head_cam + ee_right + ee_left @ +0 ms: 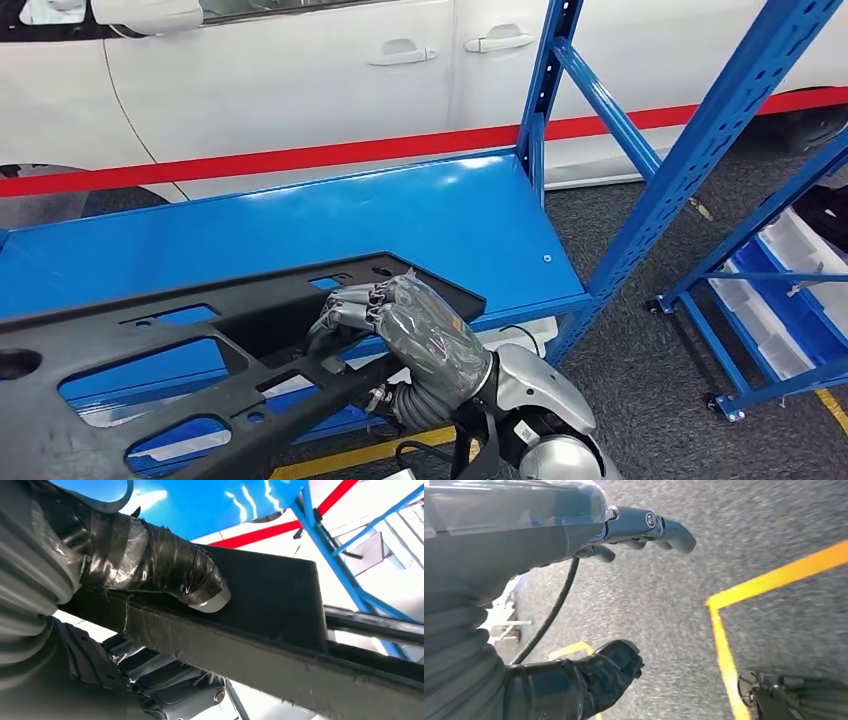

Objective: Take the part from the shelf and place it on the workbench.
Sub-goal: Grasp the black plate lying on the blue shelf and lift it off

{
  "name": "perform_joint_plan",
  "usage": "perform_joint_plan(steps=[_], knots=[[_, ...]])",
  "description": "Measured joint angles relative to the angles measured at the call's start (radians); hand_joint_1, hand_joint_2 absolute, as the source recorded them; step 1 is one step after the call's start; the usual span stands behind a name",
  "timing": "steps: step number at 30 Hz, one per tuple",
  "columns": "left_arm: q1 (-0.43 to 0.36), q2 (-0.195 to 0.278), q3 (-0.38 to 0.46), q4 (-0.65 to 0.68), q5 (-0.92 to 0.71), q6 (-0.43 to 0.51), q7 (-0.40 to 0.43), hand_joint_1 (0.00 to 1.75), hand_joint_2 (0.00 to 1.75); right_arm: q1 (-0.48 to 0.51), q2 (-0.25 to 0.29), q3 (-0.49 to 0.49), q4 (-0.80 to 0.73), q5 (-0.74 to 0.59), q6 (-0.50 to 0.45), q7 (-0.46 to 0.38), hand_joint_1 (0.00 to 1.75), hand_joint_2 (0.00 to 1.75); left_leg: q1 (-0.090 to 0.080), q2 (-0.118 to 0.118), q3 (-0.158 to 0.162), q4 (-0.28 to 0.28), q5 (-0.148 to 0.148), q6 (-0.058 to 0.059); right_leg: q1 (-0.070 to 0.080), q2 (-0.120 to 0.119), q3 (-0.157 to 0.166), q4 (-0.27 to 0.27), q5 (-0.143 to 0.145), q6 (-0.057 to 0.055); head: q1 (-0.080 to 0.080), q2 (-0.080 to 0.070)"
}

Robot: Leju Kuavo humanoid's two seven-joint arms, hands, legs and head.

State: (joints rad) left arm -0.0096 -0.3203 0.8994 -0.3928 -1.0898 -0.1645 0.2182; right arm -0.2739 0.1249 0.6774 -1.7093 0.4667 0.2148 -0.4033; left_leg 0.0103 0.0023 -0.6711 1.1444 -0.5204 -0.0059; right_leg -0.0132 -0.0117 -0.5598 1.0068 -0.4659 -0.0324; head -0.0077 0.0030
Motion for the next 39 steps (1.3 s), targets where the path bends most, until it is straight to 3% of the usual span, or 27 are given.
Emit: perform_joint_plan(steps=[2,3,4,7,9,11,13,16,17,18,19,21,22,24,25,26,27,28,29,31,32,33,35,36,37,38,39], knots=[[0.000,0.000,0.003,0.001,-0.005,0.000,0.000,0.00,1.75,0.000,-0.007,0.007,0.000,-0.002,0.000,0.000,1.75,1.75,0.003,0.000,-0.029,0.117,-0.066,-0.008,0.001,-0.011,-0.020,0.002,0.013,-0.003,-0.001,0.000],[0.000,0.000,0.005,0.002,-0.008,-0.001,0.000,0.00,1.75,0.000,-0.011,0.012,0.000,-0.004,0.000,-0.001,1.75,1.75,0.005,0.001,-0.026,0.143,-0.071,-0.012,0.001,-0.017,-0.030,0.005,0.019,-0.002,-0.001,0.000],[0.000,0.000,0.008,0.002,-0.011,-0.001,0.000,0.00,1.75,0.000,-0.015,0.017,0.000,-0.006,-0.001,-0.001,1.75,1.75,0.007,0.002,-0.007,0.135,-0.057,-0.014,0.001,-0.024,-0.039,0.008,0.023,0.000,-0.001,0.000],[-0.005,0.000,0.014,0.003,-0.021,-0.001,0.000,0.00,1.75,0.000,-0.023,0.029,-0.003,-0.009,-0.009,-0.001,1.75,1.75,0.007,0.034,0.122,-0.045,0.000,-0.015,0.001,-0.048,-0.064,0.027,0.032,0.010,-0.001,0.000],[-0.011,0.000,0.017,0.004,-0.028,0.000,0.000,0.00,1.75,0.000,-0.029,0.037,-0.007,-0.012,-0.015,0.000,1.75,1.75,0.001,0.051,0.162,-0.120,0.003,-0.002,0.005,-0.064,-0.069,0.034,0.038,0.021,0.000,0.000],[-0.013,-0.001,0.022,0.005,-0.033,0.001,0.000,0.00,1.75,-0.001,-0.036,0.046,-0.009,-0.019,-0.018,0.004,1.75,1.75,-0.002,0.038,0.152,-0.126,0.012,0.016,0.007,-0.080,-0.069,0.033,0.048,0.034,0.001,0.000],[-0.014,-0.002,0.028,0.008,-0.038,0.001,-0.002,0.00,1.75,-0.001,-0.043,0.053,-0.010,-0.033,-0.015,0.010,1.75,1.75,0.000,0.024,0.140,-0.131,0.029,0.036,0.003,-0.063,-0.076,0.051,0.022,0.047,0.002,0.000],[-0.016,-0.003,0.038,0.010,-0.041,0.000,-0.004,0.00,1.75,-0.005,-0.051,0.066,-0.009,-0.056,-0.003,0.021,1.75,1.75,0.000,0.001,0.109,-0.132,0.060,0.057,0.000,-0.005,-0.118,0.194,-0.112,0.054,0.002,0.000],[-0.016,-0.003,0.043,0.010,-0.038,-0.002,-0.005,0.00,1.75,-0.009,-0.049,0.072,-0.004,-0.058,-0.001,0.023,1.75,1.75,-0.003,-0.009,0.096,-0.130,0.070,0.058,0.001,0.003,-0.130,0.251,-0.144,0.053,0.002,0.000],[-0.016,-0.003,0.051,0.010,-0.035,-0.005,-0.005,0.00,1.75,-0.016,-0.041,0.081,0.007,-0.056,-0.004,0.025,1.75,1.75,-0.005,-0.019,0.082,-0.129,0.079,0.059,0.001,0.006,-0.131,0.287,-0.157,0.050,0.002,0.000],[-0.016,-0.002,0.058,0.010,-0.032,-0.007,-0.005,0.00,1.75,-0.026,-0.029,0.094,0.023,-0.050,-0.010,0.026,1.75,1.75,-0.008,-0.030,0.069,-0.127,0.088,0.058,0.003,0.008,-0.116,0.290,-0.148,0.045,0.002,0.000],[-0.018,-0.002,0.072,0.010,-0.030,-0.011,-0.004,0.00,1.75,-0.046,0.005,0.122,0.066,-0.039,-0.027,0.027,1.75,1.75,-0.014,-0.055,0.046,-0.124,0.107,0.056,0.009,0.026,-0.035,0.192,-0.098,0.024,0.002,0.000],[-0.020,-0.004,0.077,0.010,-0.031,-0.014,-0.003,0.00,1.75,-0.055,0.020,0.133,0.085,-0.037,-0.035,0.028,1.75,1.75,-0.017,-0.068,0.036,-0.124,0.116,0.053,0.012,0.049,0.014,0.118,-0.084,0.009,0.001,0.000],[-0.024,-0.006,0.082,0.011,-0.041,-0.022,0.003,0.00,1.75,-0.071,0.040,0.146,0.112,-0.036,-0.051,0.028,1.75,1.75,-0.013,-0.093,0.024,-0.128,0.137,0.044,0.017,0.084,0.074,0.018,-0.072,-0.006,0.001,0.000],[-0.025,-0.007,0.083,0.014,-0.049,-0.027,0.007,0.00,1.75,-0.079,0.049,0.150,0.123,-0.035,-0.059,0.029,1.75,1.75,-0.009,-0.104,0.021,-0.132,0.147,0.036,0.020,0.088,0.080,-0.001,-0.071,-0.008,0.002,0.000],[-0.025,-0.006,0.083,0.018,-0.056,-0.029,0.010,0.00,1.75,-0.088,0.058,0.153,0.132,-0.034,-0.067,0.033,1.75,1.75,-0.006,-0.118,0.018,-0.140,0.160,0.028,0.022,0.078,0.079,-0.009,-0.059,-0.007,0.003,0.000],[-0.025,-0.006,0.083,0.023,-0.063,-0.029,0.012,0.00,1.75,-0.096,0.068,0.158,0.142,-0.031,-0.074,0.038,1.75,1.75,-0.005,-0.117,0.015,-0.143,0.164,0.022,0.020,0.066,0.077,-0.020,-0.046,-0.008,0.004,0.000],[-0.025,-0.006,0.083,0.029,-0.067,-0.025,0.012,0.00,1.75,-0.103,0.078,0.162,0.150,-0.027,-0.081,0.044,1.75,1.75,-0.007,-0.101,0.008,-0.138,0.153,0.018,0.017,0.052,0.074,-0.032,-0.032,-0.011,0.003,0.000],[-0.025,-0.005,0.084,0.033,-0.069,-0.019,0.012,0.00,1.75,-0.107,0.086,0.165,0.157,-0.024,-0.087,0.049,1.75,1.75,-0.007,-0.077,-0.003,-0.115,0.122,0.014,0.012,0.037,0.069,-0.043,-0.017,-0.012,0.001,0.000],[-0.028,-0.005,0.084,0.037,-0.072,-0.005,0.007,0.00,1.75,-0.109,0.093,0.167,0.164,-0.019,-0.094,0.053,1.75,1.75,0.000,-0.027,-0.034,-0.012,0.026,0.003,0.008,0.007,0.050,-0.049,0.003,-0.012,-0.003,0.000],[-0.028,-0.004,0.084,0.038,-0.072,-0.001,0.003,0.00,1.75,-0.109,0.095,0.167,0.166,-0.015,-0.096,0.054,1.75,1.75,0.007,-0.017,-0.048,0.051,-0.010,-0.006,0.006,-0.010,0.037,-0.045,0.010,-0.009,-0.003,0.000],[-0.028,-0.004,0.084,0.038,-0.072,0.003,-0.001,0.00,1.75,-0.108,0.097,0.167,0.167,-0.011,-0.097,0.055,1.75,1.75,0.014,-0.012,-0.054,0.101,-0.023,-0.016,0.004,-0.027,0.022,-0.039,0.015,-0.004,-0.003,0.000],[-0.029,-0.004,0.084,0.038,-0.072,0.008,-0.006,0.00,1.75,-0.108,0.100,0.167,0.167,-0.001,-0.100,0.057,1.75,1.75,0.029,-0.003,-0.028,0.122,0.017,-0.037,-0.005,-0.059,-0.011,-0.018,0.024,0.006,-0.003,0.000],[-0.029,-0.003,0.084,0.038,-0.072,0.009,-0.008,0.00,1.75,-0.108,0.102,0.167,0.167,0.003,-0.102,0.058,1.75,1.75,0.037,0.009,0.010,0.084,0.045,-0.049,-0.010,-0.074,-0.029,-0.003,0.026,0.013,-0.003,0.000],[-0.030,-0.004,0.084,0.039,-0.072,0.009,-0.010,0.00,1.75,-0.108,0.105,0.167,0.167,0.006,-0.103,0.059,1.75,1.75,0.040,0.029,0.056,0.028,0.051,-0.063,-0.014,-0.086,-0.046,0.013,0.026,0.021,-0.004,0.000],[-0.031,-0.004,0.084,0.039,-0.072,0.010,-0.011,0.00,1.75,-0.109,0.107,0.167,0.167,0.009,-0.104,0.060,1.75,1.75,0.038,0.047,0.095,-0.027,0.045,-0.066,-0.016,-0.095,-0.060,0.029,0.026,0.029,-0.006,0.000],[-0.032,-0.005,0.084,0.039,-0.072,0.009,-0.012,0.00,1.75,-0.109,0.111,0.167,0.167,0.012,-0.106,0.061,1.75,1.75,0.036,0.061,0.120,-0.069,0.029,-0.061,-0.014,-0.104,-0.069,0.043,0.026,0.038,-0.007,0.000]])
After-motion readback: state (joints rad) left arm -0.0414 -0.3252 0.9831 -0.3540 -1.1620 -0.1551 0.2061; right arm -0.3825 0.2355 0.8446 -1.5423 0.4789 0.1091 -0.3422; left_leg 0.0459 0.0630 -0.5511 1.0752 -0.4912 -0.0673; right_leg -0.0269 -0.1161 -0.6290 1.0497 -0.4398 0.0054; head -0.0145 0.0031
